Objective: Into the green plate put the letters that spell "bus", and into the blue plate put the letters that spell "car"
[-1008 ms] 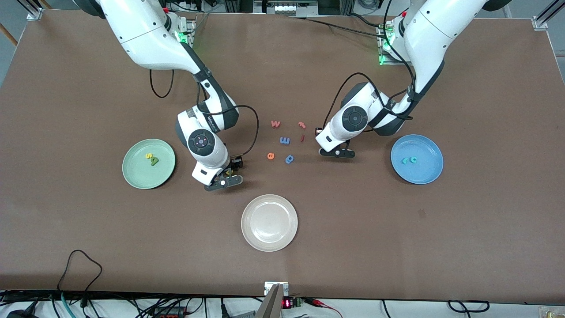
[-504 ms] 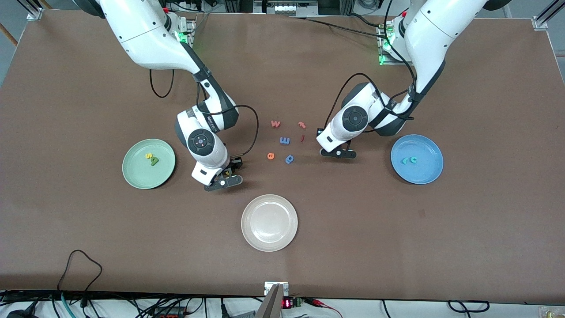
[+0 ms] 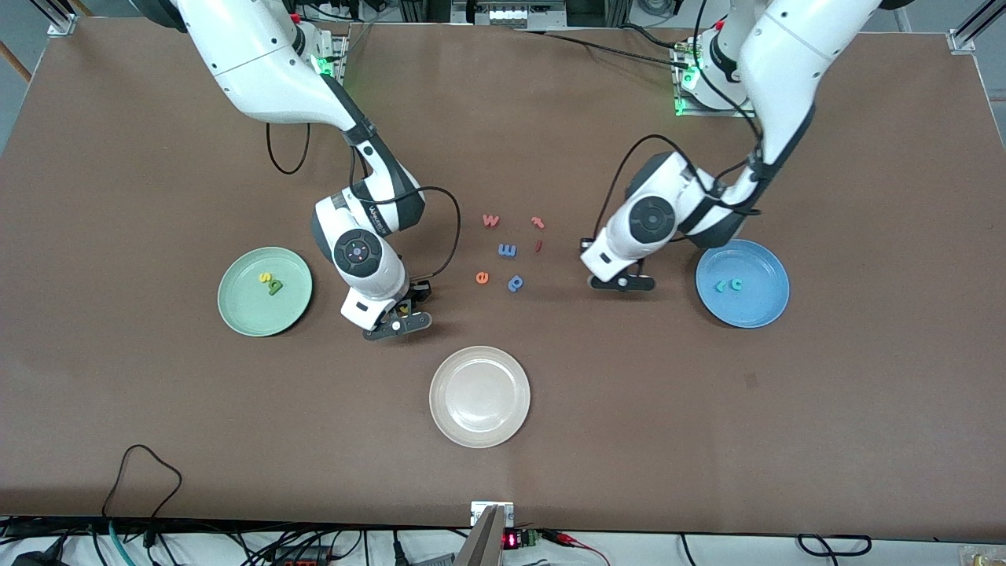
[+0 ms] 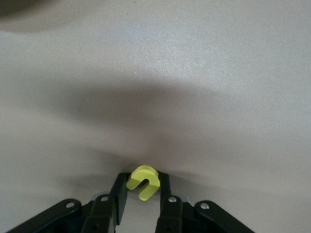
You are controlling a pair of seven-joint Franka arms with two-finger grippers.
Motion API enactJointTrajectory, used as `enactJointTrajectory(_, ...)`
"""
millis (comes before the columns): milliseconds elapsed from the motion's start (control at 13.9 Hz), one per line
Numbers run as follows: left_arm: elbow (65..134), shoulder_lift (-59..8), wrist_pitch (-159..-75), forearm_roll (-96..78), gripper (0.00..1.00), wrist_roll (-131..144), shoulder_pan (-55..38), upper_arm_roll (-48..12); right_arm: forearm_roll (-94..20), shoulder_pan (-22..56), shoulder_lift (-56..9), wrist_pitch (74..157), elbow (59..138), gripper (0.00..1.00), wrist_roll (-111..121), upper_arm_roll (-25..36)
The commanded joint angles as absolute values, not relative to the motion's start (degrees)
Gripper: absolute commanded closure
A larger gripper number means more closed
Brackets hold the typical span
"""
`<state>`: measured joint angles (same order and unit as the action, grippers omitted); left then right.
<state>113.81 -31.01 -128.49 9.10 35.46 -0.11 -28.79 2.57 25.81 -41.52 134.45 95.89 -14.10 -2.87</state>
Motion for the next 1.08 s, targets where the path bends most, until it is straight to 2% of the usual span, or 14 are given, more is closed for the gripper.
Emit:
enactJointTrajectory(0,114.79,-24.36,-122.27,10.81,0.84,33.76,8.32,-28.92,2.37,25.49,-41.23,135.09,95.54,0.77,-14.16,-2.99)
enactJointTrajectory(216,114.79,-24.60,-122.17,11.86,0.84,27.18,18.69,-28.92,2.72,21.20,-34.65,129.57,98.77,0.77,-13.45,-2.99)
enactJointTrajectory(360,114.96,-25.57,-122.26,16.06,0.84,25.40,23.88,-29.00,3.08,17.33,-28.59,128.85,105.87,0.76,-9.87,-2.99)
enactJointTrajectory(648,115.14,-28.29,-123.74,16.35,0.84,19.88,29.78,-28.92,3.08,8.20,-21.63,128.67,115.38,0.76,-0.55,-2.99)
enactJointTrajectory(864,115.23,-30.84,-125.86,16.35,0.81,19.16,30.76,-28.83,3.16,1.78,-19.78,128.67,119.17,0.74,5.52,-2.99)
enactJointTrajectory(936,115.22,-31.37,-125.77,16.43,0.67,19.16,30.85,-28.83,3.16,-0.07,-19.86,128.76,119.53,0.63,7.19,-2.99)
enactJointTrajectory(1008,115.14,-31.46,-125.68,16.44,0.35,19.07,30.68,-28.83,3.16,-1.04,-19.95,128.67,119.53,0.43,7.90,-2.99)
